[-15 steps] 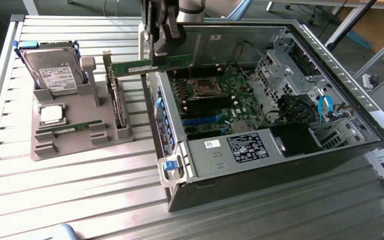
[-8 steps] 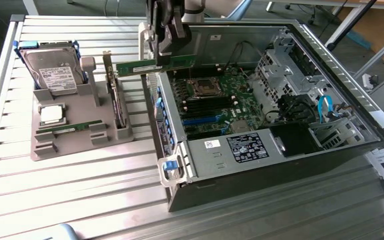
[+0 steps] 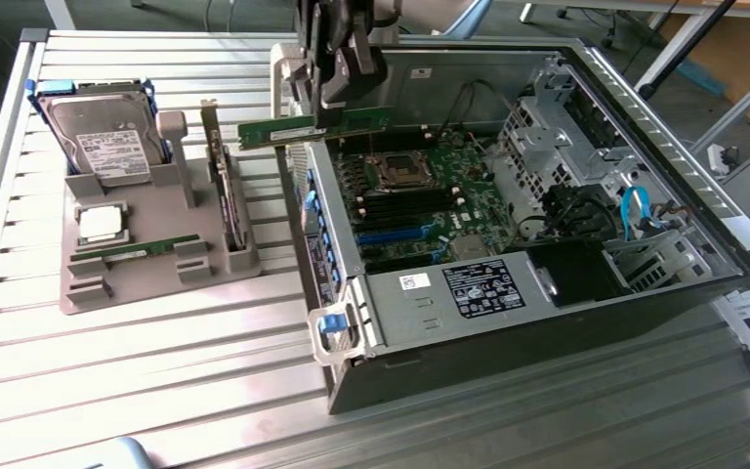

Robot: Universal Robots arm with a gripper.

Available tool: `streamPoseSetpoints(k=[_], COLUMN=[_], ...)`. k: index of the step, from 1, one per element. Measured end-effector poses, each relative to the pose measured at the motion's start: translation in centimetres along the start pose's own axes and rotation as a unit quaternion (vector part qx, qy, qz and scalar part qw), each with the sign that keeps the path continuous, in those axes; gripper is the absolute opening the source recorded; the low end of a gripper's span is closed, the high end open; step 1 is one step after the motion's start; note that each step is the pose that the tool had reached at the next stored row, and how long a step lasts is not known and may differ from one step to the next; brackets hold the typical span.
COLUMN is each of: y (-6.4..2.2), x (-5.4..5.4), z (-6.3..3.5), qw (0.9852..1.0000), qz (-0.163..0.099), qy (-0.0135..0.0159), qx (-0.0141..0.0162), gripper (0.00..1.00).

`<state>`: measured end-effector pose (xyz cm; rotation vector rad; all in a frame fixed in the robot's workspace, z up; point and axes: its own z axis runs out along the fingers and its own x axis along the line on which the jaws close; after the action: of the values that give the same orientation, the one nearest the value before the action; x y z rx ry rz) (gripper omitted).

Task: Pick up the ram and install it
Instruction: 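Pick up the ram and move it above insertion slot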

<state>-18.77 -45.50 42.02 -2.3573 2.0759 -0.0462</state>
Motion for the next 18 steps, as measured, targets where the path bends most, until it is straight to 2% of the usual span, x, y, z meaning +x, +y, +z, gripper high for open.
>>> streamPoseSetpoints(k=[18], y=[-2.03], x=[0.3], z=[0.05], qw=[1.0000], qz=[0.000], qy=[0.0000], qx=[0.0000], gripper=[0.13])
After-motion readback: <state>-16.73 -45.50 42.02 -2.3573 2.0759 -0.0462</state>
